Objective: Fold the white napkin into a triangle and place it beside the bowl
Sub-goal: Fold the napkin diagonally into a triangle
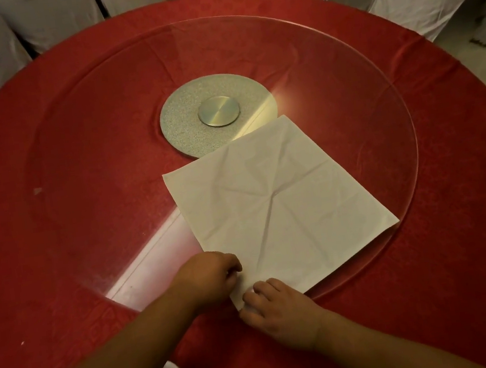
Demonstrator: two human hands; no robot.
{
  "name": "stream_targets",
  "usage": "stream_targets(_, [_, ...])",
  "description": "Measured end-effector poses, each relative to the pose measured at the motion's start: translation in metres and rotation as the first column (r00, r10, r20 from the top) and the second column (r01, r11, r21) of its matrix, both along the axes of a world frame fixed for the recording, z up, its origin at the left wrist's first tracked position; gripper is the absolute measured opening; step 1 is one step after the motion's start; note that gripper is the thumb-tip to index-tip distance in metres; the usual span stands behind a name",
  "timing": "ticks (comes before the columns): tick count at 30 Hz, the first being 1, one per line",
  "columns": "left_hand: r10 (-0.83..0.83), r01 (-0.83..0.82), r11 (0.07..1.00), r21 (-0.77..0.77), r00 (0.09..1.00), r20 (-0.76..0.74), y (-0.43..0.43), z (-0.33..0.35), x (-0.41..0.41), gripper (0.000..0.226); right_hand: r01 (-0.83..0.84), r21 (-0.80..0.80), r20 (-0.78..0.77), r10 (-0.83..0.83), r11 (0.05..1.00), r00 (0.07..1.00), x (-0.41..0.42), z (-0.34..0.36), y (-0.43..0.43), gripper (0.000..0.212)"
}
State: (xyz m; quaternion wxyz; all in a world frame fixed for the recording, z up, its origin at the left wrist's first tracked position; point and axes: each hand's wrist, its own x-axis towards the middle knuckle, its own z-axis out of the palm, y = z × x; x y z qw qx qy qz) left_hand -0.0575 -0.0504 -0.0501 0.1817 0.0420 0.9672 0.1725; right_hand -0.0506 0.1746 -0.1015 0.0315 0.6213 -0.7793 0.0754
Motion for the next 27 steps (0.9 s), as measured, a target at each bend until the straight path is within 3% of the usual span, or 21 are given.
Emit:
stream_targets(7, [0.062,-0.064,0.997,0.043,0.997,0.034,-0.003,0.002,-0.006,0.030,0.048,-0.004,0.103,-0.048,0.999,0.994,-0.008,0.016,-0.008,0.015])
stream_targets(13, [0.120,-0.124,0.992,-0.017,0.983,-0.139,-0.021,-0.001,-0.020,0.031,0.115,0.040,0.248,-0.122,0.993,0.961,-0.023,0.034,-0.014,0.030])
stream_targets(17, [0.113,-0.141,0.984,-0.108,0.967,-0.228,-0.047,-0.003,-0.047,0.043,0.251,0.078,0.394,-0.261,0.965,0.881,-0.055,0.053,-0.015,0.038])
stream_targets(21, [0.229,-0.280,0.947,-0.155,0.931,-0.285,-0.074,-0.004,-0.078,0.056,0.452,0.076,0.471,-0.432,0.889,0.769,-0.116,0.072,-0.013,0.032])
stream_targets(27, [0.437,-0.472,0.882,-0.011,0.825,-0.359,-0.099,-0.018,-0.117,0.044,0.664,0.130,0.609,-0.588,0.736,0.532,-0.242,0.093,-0.007,0.025])
